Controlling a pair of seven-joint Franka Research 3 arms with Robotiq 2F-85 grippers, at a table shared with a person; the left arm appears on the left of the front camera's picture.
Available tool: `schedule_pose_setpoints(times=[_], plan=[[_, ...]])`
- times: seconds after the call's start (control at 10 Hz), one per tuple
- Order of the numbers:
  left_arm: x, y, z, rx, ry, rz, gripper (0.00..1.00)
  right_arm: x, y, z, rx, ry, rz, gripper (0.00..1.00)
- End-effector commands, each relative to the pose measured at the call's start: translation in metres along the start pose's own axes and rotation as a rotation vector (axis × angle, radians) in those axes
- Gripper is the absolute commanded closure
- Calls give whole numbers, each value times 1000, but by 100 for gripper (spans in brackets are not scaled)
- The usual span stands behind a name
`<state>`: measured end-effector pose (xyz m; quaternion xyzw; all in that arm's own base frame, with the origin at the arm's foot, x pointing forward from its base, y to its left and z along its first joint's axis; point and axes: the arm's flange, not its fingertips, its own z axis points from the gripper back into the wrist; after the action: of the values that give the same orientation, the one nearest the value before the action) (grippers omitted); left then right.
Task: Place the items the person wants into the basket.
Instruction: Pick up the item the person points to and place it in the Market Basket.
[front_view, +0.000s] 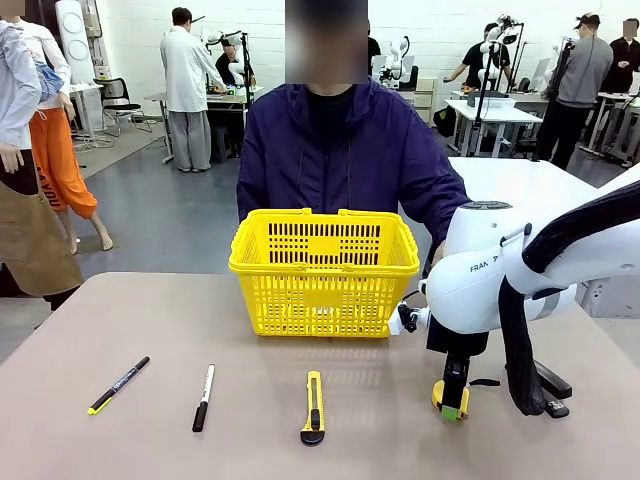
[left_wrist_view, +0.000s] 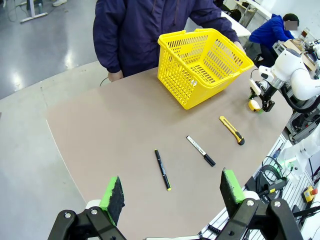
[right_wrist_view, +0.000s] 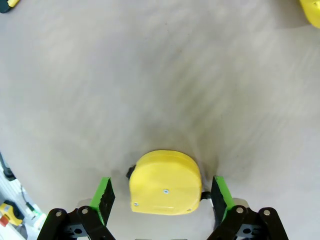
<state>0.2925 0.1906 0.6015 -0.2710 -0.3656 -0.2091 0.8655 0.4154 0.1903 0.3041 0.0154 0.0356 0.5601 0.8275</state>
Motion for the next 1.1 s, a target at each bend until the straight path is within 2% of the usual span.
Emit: schedule_pose_setpoints(times=[0.0,0.1,0.2,0.3,0.4,0.6,0.7,0.8,1.0], plan=[[0,1,2,-16,-15,-18,0,-1,1,-1,-77,19,5,53],[0,1,2,-16,-15,-18,0,-1,2,1,-85,19,-2,53],[0,1,2,-16,-15,-18,0,-1,3,1,-88,20,-4,100],[0,1,2,-16,-15,-18,0,0,3,0,-90,21,-7,58],[0,1,2,-16,-15,-18,0,0,3,-1,-92,22,-3,100],[0,1,2,-16,-15,-18,0,0,4,-1,-97,24,-4,100],[0,1,2,-16,-15,-18,0,0,5,1,-99,26,-26,88],[0,1,2,-16,-15,-18,0,-3,10,14,-89,23,-110,88],[0,1,2,-16,-15,-18,0,-8,39,83,-39,104,-367,91]])
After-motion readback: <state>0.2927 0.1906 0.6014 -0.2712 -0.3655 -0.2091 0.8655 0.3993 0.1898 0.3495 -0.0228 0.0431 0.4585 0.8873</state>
